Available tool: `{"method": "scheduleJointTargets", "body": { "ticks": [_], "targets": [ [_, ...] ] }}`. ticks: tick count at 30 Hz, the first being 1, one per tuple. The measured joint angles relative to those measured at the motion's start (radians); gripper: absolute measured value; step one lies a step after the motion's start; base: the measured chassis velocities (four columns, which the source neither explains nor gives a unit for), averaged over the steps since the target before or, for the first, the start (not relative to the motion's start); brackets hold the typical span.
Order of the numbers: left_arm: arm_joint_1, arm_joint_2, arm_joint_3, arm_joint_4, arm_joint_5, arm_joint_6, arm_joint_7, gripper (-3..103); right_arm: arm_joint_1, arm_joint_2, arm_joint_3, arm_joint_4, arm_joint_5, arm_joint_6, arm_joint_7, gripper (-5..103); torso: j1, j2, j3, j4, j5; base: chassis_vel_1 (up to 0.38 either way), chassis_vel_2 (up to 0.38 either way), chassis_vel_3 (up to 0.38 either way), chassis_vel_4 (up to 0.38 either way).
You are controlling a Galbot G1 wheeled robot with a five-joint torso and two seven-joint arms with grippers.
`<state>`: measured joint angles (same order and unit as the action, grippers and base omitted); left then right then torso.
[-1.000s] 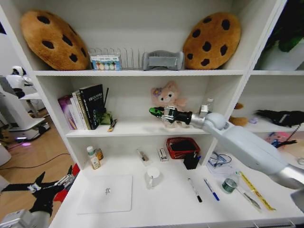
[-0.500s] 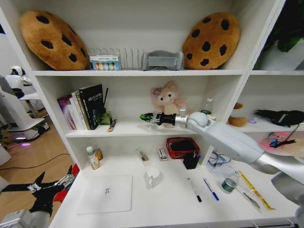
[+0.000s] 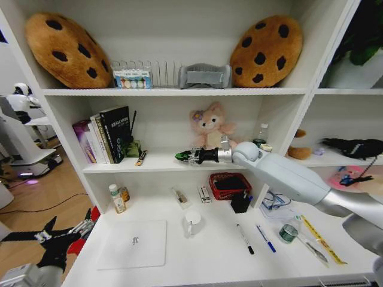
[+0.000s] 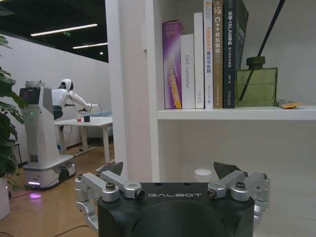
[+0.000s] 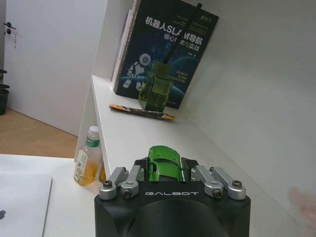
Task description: Organize the objects on the table.
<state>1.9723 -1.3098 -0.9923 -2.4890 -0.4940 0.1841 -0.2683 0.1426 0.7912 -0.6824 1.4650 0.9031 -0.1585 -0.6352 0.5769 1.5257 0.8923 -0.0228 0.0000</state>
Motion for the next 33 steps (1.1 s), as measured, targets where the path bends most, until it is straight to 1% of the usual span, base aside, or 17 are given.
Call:
{"method": "scheduleJointTargets", "body": {
  "ticks": [13,14,15,16,19,20,22,23,24,25,26,27,28,29,30,31,33],
  "targets": [
    [0.000,0.000,0.000,0.000,0.000,0.000,0.000,100,-0.014,0.031,-0.010,-0.034,-0.020,0.008,0.056,37,0.000,0.000,0.000,0.0002,0.0000,0.000,0.000,0.000,0.000],
    [0.000,0.000,0.000,0.000,0.000,0.000,0.000,100,-0.019,0.027,-0.008,-0.031,-0.013,0.009,0.066,47,0.000,0.000,0.000,0.0002,0.0000,0.000,0.000,0.000,0.000],
    [0.000,0.000,0.000,0.000,0.000,0.000,0.000,100,-0.019,0.027,-0.008,-0.031,-0.013,0.009,0.066,47,0.000,0.000,0.000,0.0002,0.0000,0.000,0.000,0.000,0.000],
    [0.000,0.000,0.000,0.000,0.000,0.000,0.000,100,-0.027,0.019,0.003,-0.022,0.003,0.011,0.080,58,0.000,0.000,0.000,0.0002,0.0000,0.000,0.000,0.000,0.000],
    [0.000,0.000,0.000,0.000,0.000,0.000,0.000,100,-0.044,0.007,0.032,-0.005,0.031,0.020,0.095,58,0.000,0.000,0.000,0.0002,-0.0001,0.000,0.000,0.000,0.000],
    [0.000,0.000,0.000,0.000,0.000,0.000,0.000,100,-0.058,0.001,0.054,0.003,0.049,0.034,0.098,70,0.000,0.000,0.000,0.0001,-0.0001,0.000,0.000,0.000,0.000],
    [0.000,0.000,0.000,0.000,0.000,0.000,0.000,100,-0.099,-0.018,0.115,0.038,0.088,0.068,0.114,70,0.000,0.000,0.000,0.0003,0.0002,0.000,0.000,0.000,0.000],
    [0.000,0.000,0.000,0.000,0.000,0.000,0.000,100,-0.115,-0.029,0.141,0.063,0.102,0.070,0.129,80,0.000,0.000,0.000,0.0003,0.0006,0.000,0.000,0.000,0.000],
    [0.000,0.000,0.000,0.000,0.000,0.000,0.000,100,-0.156,-0.068,0.216,0.146,0.130,0.066,0.189,80,0.000,0.000,0.000,0.0004,0.0000,0.000,0.000,0.000,0.000],
    [0.000,0.000,0.000,0.000,0.000,0.000,0.000,100,-0.156,-0.068,0.216,0.146,0.130,0.066,0.189,80,0.000,0.000,0.000,0.0004,0.0000,0.000,0.000,0.000,0.000],
    [0.000,0.000,0.000,0.000,0.000,0.000,0.000,100,-0.203,-0.104,0.279,0.228,0.140,0.064,0.264,90,0.000,0.000,0.000,0.0003,-0.0004,0.000,0.000,0.000,0.000],
    [0.000,0.000,0.000,0.000,0.000,0.000,0.000,100,-0.248,-0.139,0.324,0.302,0.150,0.070,0.329,90,0.000,0.000,0.000,0.0002,0.0000,0.000,0.000,0.000,0.000],
    [0.000,0.000,0.000,0.000,0.000,0.000,0.000,100,-0.248,-0.139,0.324,0.302,0.150,0.070,0.329,90,0.000,0.000,0.000,0.0002,0.0000,0.000,0.000,0.000,0.000],
    [0.000,0.000,0.000,0.000,0.000,0.000,-0.001,100,-0.304,-0.188,0.363,0.389,0.167,0.081,0.410,99,0.000,0.000,0.000,-0.0003,0.0004,0.000,0.000,0.000,0.000],
    [0.000,0.000,0.000,0.000,0.000,0.000,-0.002,100,-0.366,-0.245,0.402,0.485,0.151,0.087,0.533,99,0.000,0.000,0.000,-0.0001,0.0000,0.000,0.000,0.000,0.000],
    [0.000,0.000,0.000,0.000,0.000,0.000,-0.002,100,-0.366,-0.245,0.402,0.485,0.151,0.087,0.533,99,0.000,0.000,0.000,-0.0001,0.0000,0.000,0.000,0.000,0.000],
    [0.000,0.000,0.000,0.000,0.000,0.000,-0.001,100,-0.576,-0.354,0.566,0.704,0.032,0.086,0.804,100,0.000,0.000,0.000,-0.0003,-0.0001,0.000,0.000,0.000,0.000]
  ]
}}
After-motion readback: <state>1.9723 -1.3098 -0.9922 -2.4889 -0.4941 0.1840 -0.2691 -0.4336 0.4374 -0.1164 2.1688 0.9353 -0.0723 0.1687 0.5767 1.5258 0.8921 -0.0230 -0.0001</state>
